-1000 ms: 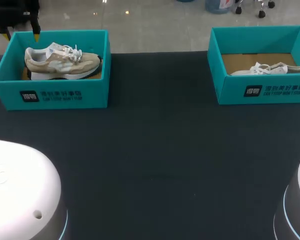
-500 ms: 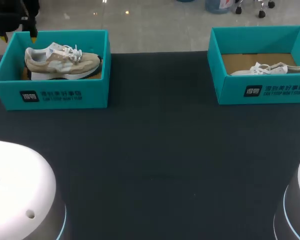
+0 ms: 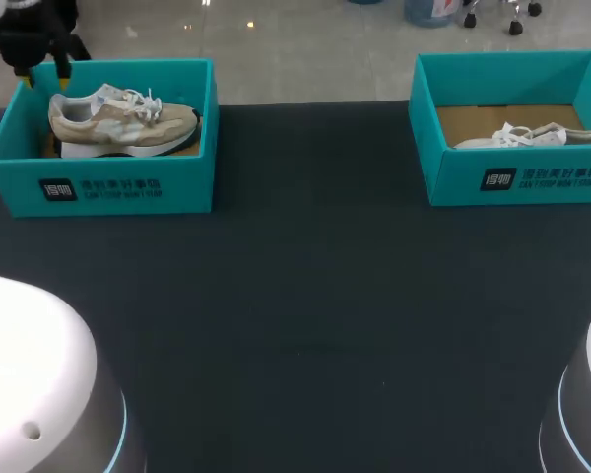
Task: Take the shoe out of the shoebox, open the shoe tongue, remove and reinsert the insole, then place the shoe into the shoebox
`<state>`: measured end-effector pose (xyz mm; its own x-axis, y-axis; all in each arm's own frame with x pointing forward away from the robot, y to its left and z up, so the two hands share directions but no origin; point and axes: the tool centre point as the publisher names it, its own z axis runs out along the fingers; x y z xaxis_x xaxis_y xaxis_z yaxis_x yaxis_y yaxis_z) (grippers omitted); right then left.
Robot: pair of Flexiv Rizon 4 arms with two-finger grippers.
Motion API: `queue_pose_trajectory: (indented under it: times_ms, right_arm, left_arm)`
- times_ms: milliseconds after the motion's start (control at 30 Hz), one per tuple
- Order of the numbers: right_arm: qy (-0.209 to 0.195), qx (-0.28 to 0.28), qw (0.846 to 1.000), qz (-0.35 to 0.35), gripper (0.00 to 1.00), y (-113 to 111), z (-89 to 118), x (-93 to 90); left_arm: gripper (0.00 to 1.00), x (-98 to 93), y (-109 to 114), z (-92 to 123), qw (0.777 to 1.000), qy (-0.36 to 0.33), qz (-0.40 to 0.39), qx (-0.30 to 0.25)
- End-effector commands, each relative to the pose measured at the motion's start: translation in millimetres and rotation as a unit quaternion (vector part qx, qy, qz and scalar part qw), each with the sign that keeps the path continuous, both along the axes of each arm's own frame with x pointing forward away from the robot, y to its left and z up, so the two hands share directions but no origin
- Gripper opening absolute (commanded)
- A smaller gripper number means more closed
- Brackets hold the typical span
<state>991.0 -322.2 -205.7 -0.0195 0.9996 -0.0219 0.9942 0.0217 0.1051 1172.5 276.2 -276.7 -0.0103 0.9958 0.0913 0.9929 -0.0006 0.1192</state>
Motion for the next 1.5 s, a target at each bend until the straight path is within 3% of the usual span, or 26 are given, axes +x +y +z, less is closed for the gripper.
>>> queue_pose_trajectory:
  times_ms: [33, 600, 767, 833, 900, 1000, 1067, 1500]
  right_arm:
    - [0.001, 0.0, 1.0, 0.0, 1.0, 0, 0, 1.0]
    - [0.001, 0.0, 1.0, 0.0, 1.0, 0, 0, 1.0]
    - [0.001, 0.0, 1.0, 0.0, 1.0, 0, 0, 1.0]
    - [0.001, 0.0, 1.0, 0.0, 1.0, 0, 0, 1.0]
    - [0.001, 0.0, 1.0, 0.0, 1.0, 0, 0, 1.0]
    - [0.001, 0.0, 1.0, 0.0, 1.0, 0, 0, 1.0]
    - [0.001, 0.0, 1.0, 0.0, 1.0, 0, 0, 1.0]
    - [0.001, 0.0, 1.0, 0.0, 1.0, 0, 0, 1.0]
  left_arm:
    - [0.48, 6.7, 3, -10, 1.0, 0.009, -0.008, -0.008]
    - [0.45, 3.6, 14, -41, 0.999, 0.018, -0.024, -0.021]
    - [0.49, 9.0, 12, -46, 0.999, 0.018, -0.026, -0.022]
    - [0.64, 11.2, 10, -48, 0.999, 0.018, -0.028, -0.022]
    - [0.57, 14.1, 10, -50, 0.999, 0.02, -0.024, -0.03]
    - [0.56, 17.6, 9, -54, 0.999, 0.021, -0.022, -0.033]
    - [0.5, 19.4, 9, -59, 0.999, 0.024, -0.019, -0.036]
    - [0.49, 21.7, 15, -75, 0.998, 0.042, -0.016, -0.039]
